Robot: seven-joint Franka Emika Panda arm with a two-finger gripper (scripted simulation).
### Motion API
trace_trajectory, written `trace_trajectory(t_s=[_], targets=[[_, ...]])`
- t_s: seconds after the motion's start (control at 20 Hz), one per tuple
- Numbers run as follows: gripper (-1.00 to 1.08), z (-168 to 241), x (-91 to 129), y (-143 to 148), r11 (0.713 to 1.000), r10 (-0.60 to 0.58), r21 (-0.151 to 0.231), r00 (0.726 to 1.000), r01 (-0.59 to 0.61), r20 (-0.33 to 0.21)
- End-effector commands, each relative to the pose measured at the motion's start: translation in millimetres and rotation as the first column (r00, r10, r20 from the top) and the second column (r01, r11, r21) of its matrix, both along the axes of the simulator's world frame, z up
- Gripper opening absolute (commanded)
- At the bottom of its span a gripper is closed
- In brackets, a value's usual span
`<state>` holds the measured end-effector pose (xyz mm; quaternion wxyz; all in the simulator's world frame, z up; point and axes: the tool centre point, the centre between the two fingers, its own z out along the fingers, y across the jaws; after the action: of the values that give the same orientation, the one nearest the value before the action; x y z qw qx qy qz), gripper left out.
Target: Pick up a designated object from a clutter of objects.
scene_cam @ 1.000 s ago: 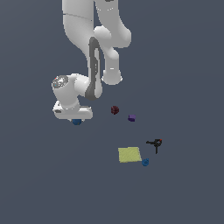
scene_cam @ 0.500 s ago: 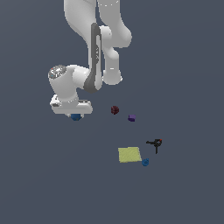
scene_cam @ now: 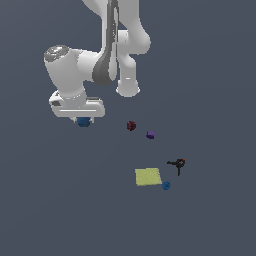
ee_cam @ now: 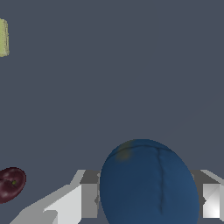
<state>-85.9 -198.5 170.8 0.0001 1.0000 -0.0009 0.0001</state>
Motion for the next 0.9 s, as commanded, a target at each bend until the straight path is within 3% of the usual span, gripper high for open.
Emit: trace_trajectory(t_s=[0.0, 0.85], targets=[[-1.0, 25.9, -0.2, 2.4, 1.0, 0.0, -0.001, 1.0, 0.0, 0.0], [-1.0, 192.3, 3.5, 18.0, 1.0, 0.0, -0.001, 1.0, 0.0, 0.0]])
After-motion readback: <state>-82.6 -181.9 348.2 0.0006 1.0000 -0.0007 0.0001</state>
